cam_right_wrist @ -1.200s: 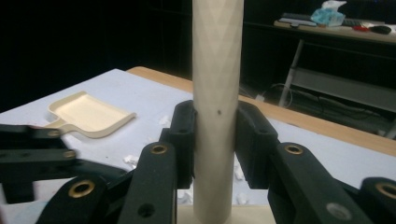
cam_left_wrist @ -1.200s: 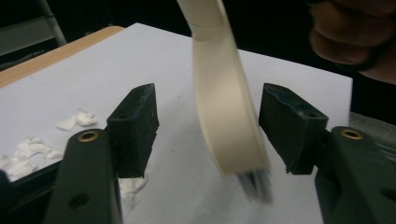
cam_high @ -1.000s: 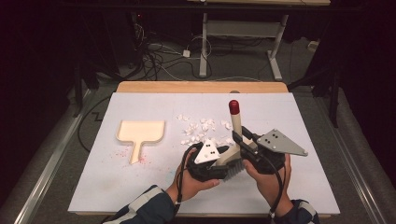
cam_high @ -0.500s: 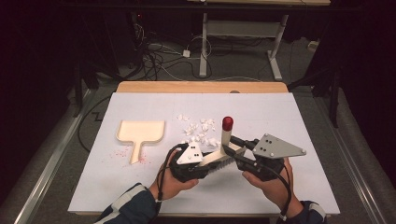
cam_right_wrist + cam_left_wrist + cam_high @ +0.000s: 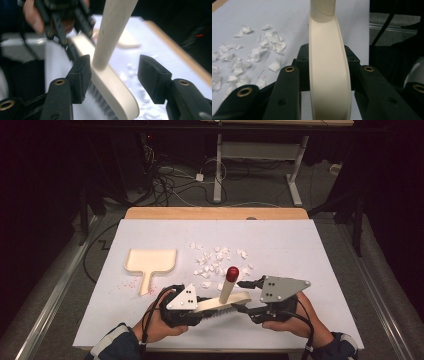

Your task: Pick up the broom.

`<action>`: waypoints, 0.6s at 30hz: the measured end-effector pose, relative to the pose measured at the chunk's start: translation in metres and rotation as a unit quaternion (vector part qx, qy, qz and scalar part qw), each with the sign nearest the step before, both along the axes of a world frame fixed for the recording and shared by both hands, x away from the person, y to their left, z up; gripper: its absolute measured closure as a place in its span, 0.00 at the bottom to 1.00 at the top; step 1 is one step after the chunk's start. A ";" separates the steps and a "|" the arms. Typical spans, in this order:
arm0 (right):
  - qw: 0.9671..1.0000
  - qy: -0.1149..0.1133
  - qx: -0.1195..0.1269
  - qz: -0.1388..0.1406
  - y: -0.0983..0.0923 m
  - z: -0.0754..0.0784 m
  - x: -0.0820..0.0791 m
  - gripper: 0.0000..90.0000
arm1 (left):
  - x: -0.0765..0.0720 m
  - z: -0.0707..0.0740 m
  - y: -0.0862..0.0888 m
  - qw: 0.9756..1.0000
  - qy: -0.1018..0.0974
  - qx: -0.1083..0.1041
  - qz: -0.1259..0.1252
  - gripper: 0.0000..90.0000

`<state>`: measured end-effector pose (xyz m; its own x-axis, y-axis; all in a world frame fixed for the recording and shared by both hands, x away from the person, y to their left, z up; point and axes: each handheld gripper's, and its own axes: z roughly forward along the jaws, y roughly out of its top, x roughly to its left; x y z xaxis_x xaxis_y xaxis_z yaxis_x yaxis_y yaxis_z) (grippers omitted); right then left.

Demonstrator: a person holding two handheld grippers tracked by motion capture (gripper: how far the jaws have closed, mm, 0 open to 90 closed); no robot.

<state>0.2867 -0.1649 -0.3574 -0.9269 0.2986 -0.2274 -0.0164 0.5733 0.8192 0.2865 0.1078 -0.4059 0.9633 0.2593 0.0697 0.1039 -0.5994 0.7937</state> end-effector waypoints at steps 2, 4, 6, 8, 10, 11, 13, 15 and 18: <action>0.999 0.023 -0.021 0.022 0.005 -0.009 0.003 0.46 | -0.005 -0.003 0.002 1.000 0.005 0.007 -0.018 0.73; 0.998 0.034 -0.047 0.033 0.011 -0.017 0.003 0.45 | -0.006 -0.003 0.002 1.000 0.005 0.010 -0.024 0.73; 0.997 0.040 -0.055 0.040 0.014 -0.021 0.004 0.46 | -0.008 -0.004 0.000 0.999 0.003 0.016 -0.037 0.73; 0.994 0.061 -0.068 0.065 0.019 -0.031 0.006 0.49 | -0.009 -0.005 -0.003 0.998 0.001 0.021 -0.051 0.73; 0.991 0.076 -0.079 0.082 0.023 -0.038 0.007 0.53 | -0.011 -0.005 -0.006 0.997 0.002 0.024 -0.068 0.73; 0.989 0.083 -0.087 0.087 0.025 -0.041 0.006 0.58 | -0.012 -0.006 -0.007 0.997 0.000 0.026 -0.072 0.73; 0.986 0.089 -0.094 0.108 0.028 -0.046 0.007 0.64 | -0.011 -0.006 -0.005 0.997 0.004 0.020 -0.077 0.73; 0.987 0.086 -0.086 0.109 0.028 -0.047 0.007 0.66 | -0.010 -0.005 -0.004 0.997 0.006 0.018 -0.079 0.73; 0.986 0.101 -0.075 0.106 0.028 -0.047 0.007 0.73 | -0.006 -0.005 0.000 0.998 0.007 -0.005 -0.070 0.68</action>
